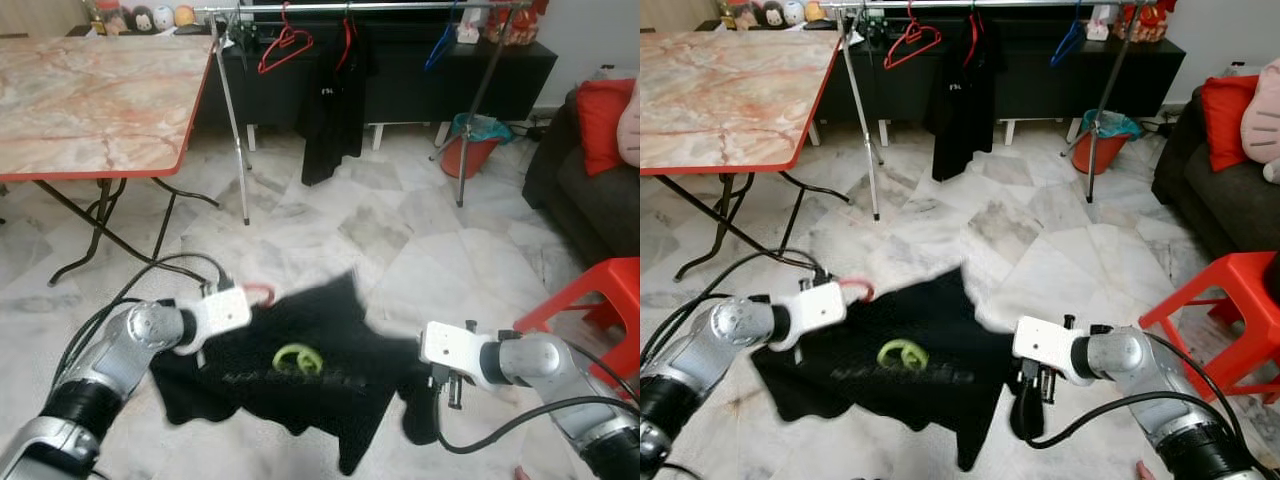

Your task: Hang hanger

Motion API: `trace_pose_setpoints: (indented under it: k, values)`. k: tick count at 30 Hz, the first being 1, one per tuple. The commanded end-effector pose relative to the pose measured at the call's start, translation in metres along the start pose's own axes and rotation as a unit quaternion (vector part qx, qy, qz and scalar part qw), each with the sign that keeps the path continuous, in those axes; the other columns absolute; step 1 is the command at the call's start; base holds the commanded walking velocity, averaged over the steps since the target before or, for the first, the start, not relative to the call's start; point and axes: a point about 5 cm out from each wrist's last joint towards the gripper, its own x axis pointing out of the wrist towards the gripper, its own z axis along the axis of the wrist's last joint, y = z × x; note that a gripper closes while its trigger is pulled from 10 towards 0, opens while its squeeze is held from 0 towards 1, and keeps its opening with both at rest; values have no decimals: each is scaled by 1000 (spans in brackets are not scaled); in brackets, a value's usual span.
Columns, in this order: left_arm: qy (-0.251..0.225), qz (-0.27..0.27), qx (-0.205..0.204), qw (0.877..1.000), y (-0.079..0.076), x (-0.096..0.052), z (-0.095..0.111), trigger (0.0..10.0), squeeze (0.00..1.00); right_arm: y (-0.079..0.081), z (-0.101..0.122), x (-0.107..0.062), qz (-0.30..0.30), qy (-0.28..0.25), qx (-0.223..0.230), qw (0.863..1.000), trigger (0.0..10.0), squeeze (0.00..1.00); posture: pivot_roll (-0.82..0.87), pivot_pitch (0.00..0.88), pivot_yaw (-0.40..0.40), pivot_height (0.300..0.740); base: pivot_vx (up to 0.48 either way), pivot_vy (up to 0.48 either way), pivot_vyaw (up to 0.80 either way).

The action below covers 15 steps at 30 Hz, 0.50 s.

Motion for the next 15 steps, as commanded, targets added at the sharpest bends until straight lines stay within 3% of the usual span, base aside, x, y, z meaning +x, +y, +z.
trace_pose_setpoints:
  k: [1,4,7,11,13,15]
  values:
    - [13,50,-16,999,16,-4,-2,10000,0,-3,6,-3,-3,1,-13,1000,0,0,5,48,-28,740,0,0,0]
    - [9,76,-40,996,22,-8,-6,10000,0,-2,6,-2,2,6,-11,1000,0,0,4,53,-29,740,0,0,0]
    - [-19,86,-56,995,23,-10,-4,10000,0,1,5,-2,7,9,-6,1000,0,0,4,53,-29,740,0,0,0]
    - [-71,141,-92,983,34,-12,6,10000,0,8,6,0,23,6,-3,1000,0,0,7,59,-26,740,0,0,0]
    - [-145,166,-129,967,40,-14,22,10000,0,12,10,3,31,-5,4,1000,0,0,7,61,-25,740,0,0,0]
    - [-182,166,-144,958,41,-15,30,10000,0,13,11,4,31,-8,5,999,0,0,8,61,-25,740,0,0,0]
